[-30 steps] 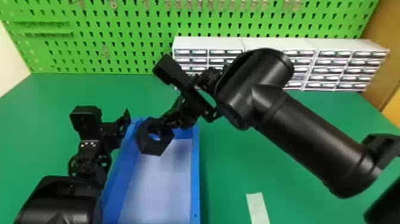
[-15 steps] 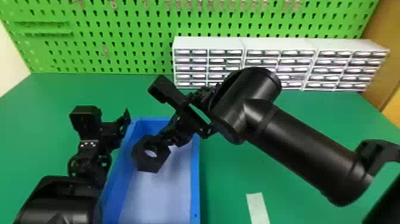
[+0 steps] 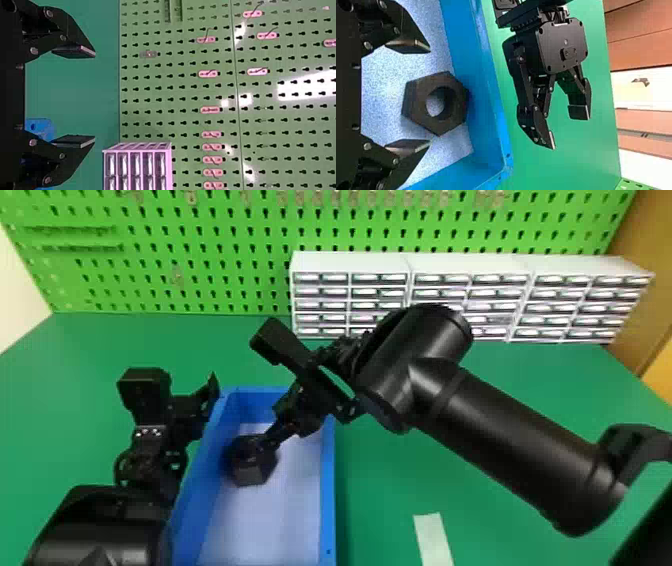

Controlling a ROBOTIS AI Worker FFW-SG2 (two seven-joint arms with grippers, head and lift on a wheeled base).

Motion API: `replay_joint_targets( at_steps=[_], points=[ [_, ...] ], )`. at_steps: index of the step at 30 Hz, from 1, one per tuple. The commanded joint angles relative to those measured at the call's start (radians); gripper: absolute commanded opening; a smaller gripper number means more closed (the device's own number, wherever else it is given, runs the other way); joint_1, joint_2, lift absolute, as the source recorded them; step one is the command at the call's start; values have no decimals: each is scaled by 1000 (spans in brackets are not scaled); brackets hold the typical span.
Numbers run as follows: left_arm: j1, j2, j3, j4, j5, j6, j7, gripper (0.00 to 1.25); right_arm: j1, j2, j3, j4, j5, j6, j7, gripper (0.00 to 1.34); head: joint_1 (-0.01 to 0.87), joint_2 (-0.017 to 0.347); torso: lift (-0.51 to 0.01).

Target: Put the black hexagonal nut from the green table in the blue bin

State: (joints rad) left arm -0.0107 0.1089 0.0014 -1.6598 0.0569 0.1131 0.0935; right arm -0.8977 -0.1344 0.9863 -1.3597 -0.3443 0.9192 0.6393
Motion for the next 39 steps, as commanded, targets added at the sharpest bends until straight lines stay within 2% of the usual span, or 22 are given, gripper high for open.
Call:
replay_joint_targets(
  at_steps=[1,15,20,30,39],
  points=[
    [-2,0,0,0,0,0,0,762,-3,-2,2,1,1,1,-1,951,686,51,-96],
    [-2,0,0,0,0,2,0,762,-1,-4,-5,4,-1,-6,-3,951,686,51,-96],
    [-2,0,0,0,1,2,0,762,10,-5,-38,4,-24,-23,-3,951,686,51,-96],
    [1,0,3,-5,1,2,0,762,63,6,-204,2,-51,-40,-1,951,686,51,-96],
    [8,0,9,-14,1,5,0,762,134,29,-405,2,-4,-57,13,951,686,51,-96]
  ],
)
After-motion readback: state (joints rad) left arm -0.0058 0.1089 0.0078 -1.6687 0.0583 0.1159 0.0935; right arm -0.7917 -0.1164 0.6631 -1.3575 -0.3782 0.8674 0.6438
